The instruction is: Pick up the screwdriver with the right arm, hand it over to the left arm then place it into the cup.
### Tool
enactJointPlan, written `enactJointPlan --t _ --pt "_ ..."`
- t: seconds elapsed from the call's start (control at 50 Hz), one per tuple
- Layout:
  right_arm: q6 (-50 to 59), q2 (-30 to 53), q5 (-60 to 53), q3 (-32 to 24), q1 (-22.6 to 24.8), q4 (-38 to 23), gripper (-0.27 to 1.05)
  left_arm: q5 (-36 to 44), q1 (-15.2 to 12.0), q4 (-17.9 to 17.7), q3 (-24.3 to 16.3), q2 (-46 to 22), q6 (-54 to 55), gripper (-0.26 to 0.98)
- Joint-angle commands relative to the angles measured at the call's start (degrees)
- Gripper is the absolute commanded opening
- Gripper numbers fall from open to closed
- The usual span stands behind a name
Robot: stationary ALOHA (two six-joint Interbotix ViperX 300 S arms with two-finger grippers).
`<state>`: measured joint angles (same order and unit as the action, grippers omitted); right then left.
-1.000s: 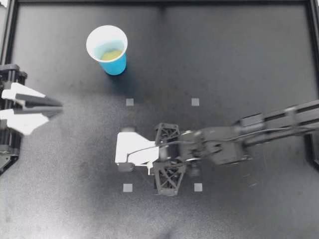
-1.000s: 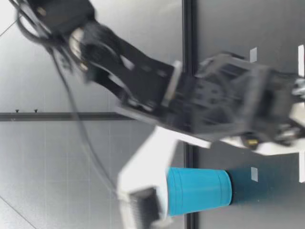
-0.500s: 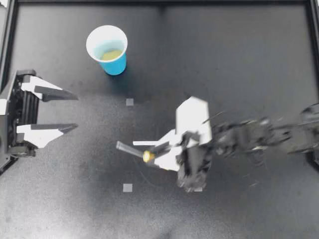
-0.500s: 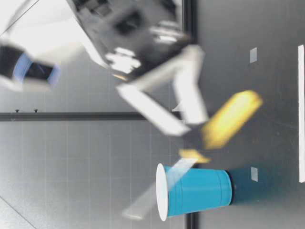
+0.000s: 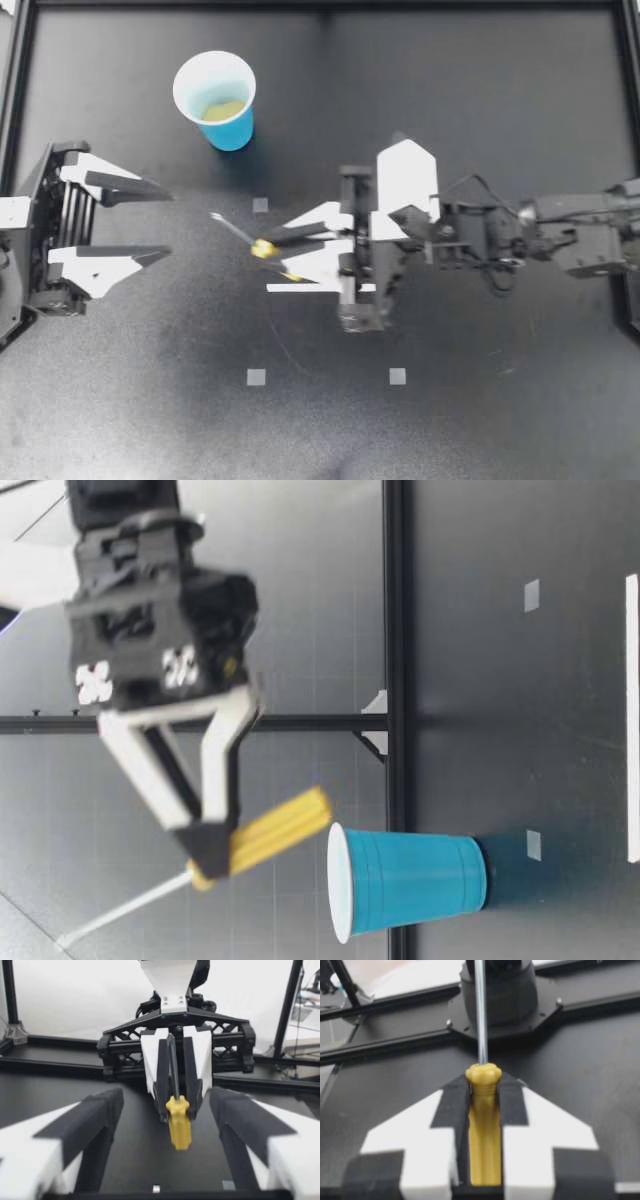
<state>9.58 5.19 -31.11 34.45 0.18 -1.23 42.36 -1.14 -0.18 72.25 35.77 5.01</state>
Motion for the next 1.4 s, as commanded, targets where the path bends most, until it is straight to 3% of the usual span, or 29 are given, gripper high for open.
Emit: enactJointPlan --t 0.0,0.52,0.66,0.92,1.08,1.18,1.38 --pt "-0.3 -0.1 -0.4 -2.8 -0.6 0.1 0.01 0.7 -0.1 0.1 -1.8 -0.4 0.0 0.69" --pt "-0.6 3.6 -0.2 -8.7 -1.8 -0.1 0.01 5.2 -0.1 0.1 -4.5 -6.6 0.6 0.66" --pt "-0.4 3.6 -0.2 -8.6 -1.8 -0.1 0.01 6.9 -0.1 0.2 -4.6 -7.1 0.7 0.51" --pt "-0.4 3.6 -0.2 -8.6 -1.8 -0.1 0.01 7.0 -0.1 0.1 -4.4 -7.2 0.8 0.11" --pt "0.1 3.6 -0.1 -8.5 -1.8 0.2 0.03 7.0 -0.1 0.2 -4.4 -7.2 0.8 0.06" --pt "0.2 3.4 0.2 -8.5 -1.8 0.3 0.11 7.0 -0.1 0.2 -4.3 -7.2 0.8 0.06" --pt "0.9 3.8 0.3 -8.6 -1.8 1.1 0.48 7.1 -0.1 0.2 -4.4 -7.2 0.9 0.06"
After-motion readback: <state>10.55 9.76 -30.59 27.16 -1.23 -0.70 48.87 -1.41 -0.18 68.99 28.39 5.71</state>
